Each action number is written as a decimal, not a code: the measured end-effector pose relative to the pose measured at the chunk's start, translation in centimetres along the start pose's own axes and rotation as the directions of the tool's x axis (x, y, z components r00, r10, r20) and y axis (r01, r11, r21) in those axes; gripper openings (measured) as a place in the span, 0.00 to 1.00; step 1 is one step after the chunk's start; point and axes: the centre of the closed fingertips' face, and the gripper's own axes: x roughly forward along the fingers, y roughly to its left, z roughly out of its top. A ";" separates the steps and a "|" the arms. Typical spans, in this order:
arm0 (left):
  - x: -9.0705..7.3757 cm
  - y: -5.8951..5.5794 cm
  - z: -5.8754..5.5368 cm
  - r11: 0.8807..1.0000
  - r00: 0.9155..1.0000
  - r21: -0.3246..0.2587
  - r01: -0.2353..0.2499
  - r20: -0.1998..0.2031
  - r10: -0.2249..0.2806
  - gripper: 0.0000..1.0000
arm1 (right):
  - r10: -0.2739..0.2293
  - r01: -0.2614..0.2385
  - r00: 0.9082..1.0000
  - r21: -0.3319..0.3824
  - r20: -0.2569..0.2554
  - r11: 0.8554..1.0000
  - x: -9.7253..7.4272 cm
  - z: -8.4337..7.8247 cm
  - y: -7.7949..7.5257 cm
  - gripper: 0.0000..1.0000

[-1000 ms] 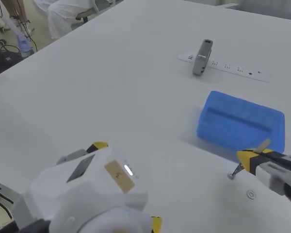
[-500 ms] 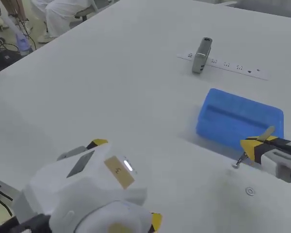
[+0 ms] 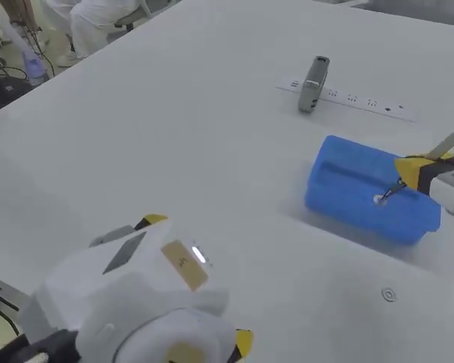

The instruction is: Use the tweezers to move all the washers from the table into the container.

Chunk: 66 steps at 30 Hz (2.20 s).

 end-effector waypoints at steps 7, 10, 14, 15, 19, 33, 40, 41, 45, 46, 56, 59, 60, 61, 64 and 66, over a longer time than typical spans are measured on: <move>0.0 0.0 -0.1 1.000 1.000 -0.003 0.004 -0.004 -0.004 0.86 | -0.020 0.020 0.999 0.005 -0.027 1.000 1.9 -1.6 -0.7 0.02; 0.0 -0.1 -0.1 1.000 1.000 -0.002 0.006 -0.003 -0.006 0.86 | -0.037 0.036 0.998 -0.009 -0.059 0.999 2.9 -3.0 -1.2 0.02; 0.0 -0.1 -0.1 1.000 1.000 0.000 0.009 -0.006 -0.009 0.86 | -0.037 0.038 0.996 0.003 -0.083 0.999 3.7 -4.2 -1.4 0.02; 0.0 -0.2 -0.1 1.000 1.000 0.000 0.010 -0.006 -0.010 0.86 | -0.040 0.040 0.995 0.004 -0.086 0.999 3.8 -4.4 -1.5 0.02; 0.1 -0.3 -0.1 1.000 1.000 0.003 0.014 -0.007 -0.014 0.86 | -0.038 0.039 0.994 0.005 -0.104 0.999 4.4 -5.1 -1.6 0.02; 0.1 -0.6 -0.2 1.000 1.000 0.020 0.023 -0.015 -0.023 0.86 | -0.033 0.033 0.994 0.000 -0.107 0.999 4.8 -5.6 -1.6 0.02; 0.1 -0.6 -0.1 0.999 1.000 0.026 0.020 -0.012 -0.019 0.86 | -0.015 0.015 0.992 -0.001 -0.125 1.000 5.0 -5.5 -1.3 0.03; 0.1 -0.6 -0.1 0.999 1.000 0.028 0.019 -0.013 -0.019 0.86 | -0.014 0.013 0.992 -0.006 -0.129 1.000 4.9 -5.6 -1.3 0.03; 0.2 -0.5 -0.1 0.999 1.000 0.039 0.015 -0.017 -0.014 0.86 | -0.014 0.011 0.991 -0.019 -0.130 1.000 4.6 -5.4 -1.1 0.03; 0.2 -0.6 -0.1 0.999 1.000 0.039 0.015 -0.017 -0.014 0.86 | -0.019 0.017 0.993 -0.020 -0.120 1.000 4.3 -5.1 -1.3 0.03; 0.2 -0.6 0.0 0.999 1.000 0.052 0.011 -0.016 -0.010 0.86 | -0.047 0.047 0.999 0.078 0.005 0.996 0.8 -1.2 -1.9 0.03; 0.2 -0.6 0.2 0.999 1.000 0.038 0.014 -0.001 -0.014 0.87 | -0.056 0.054 0.998 0.082 0.024 0.995 -0.6 -0.7 -1.2 0.03; 0.2 -0.5 0.3 0.999 1.000 0.037 0.012 0.001 -0.012 0.87 | -0.056 0.053 0.998 0.087 0.038 0.995 -1.2 -0.6 -0.9 0.03; 0.2 -0.4 0.2 0.999 1.000 0.038 0.007 0.001 -0.007 0.87 | -0.054 0.050 0.998 0.092 0.043 0.995 -1.5 -0.7 -0.8 0.03; 0.1 -0.3 0.4 0.999 1.000 0.032 0.002 0.011 -0.002 0.87 | -0.048 0.042 0.998 0.112 0.052 0.993 -2.8 -0.9 -0.5 0.03; 0.1 -0.3 0.4 1.000 1.000 0.030 -0.001 0.013 0.001 0.87 | -0.039 0.032 0.998 0.114 0.055 0.993 -3.1 -1.4 0.1 0.03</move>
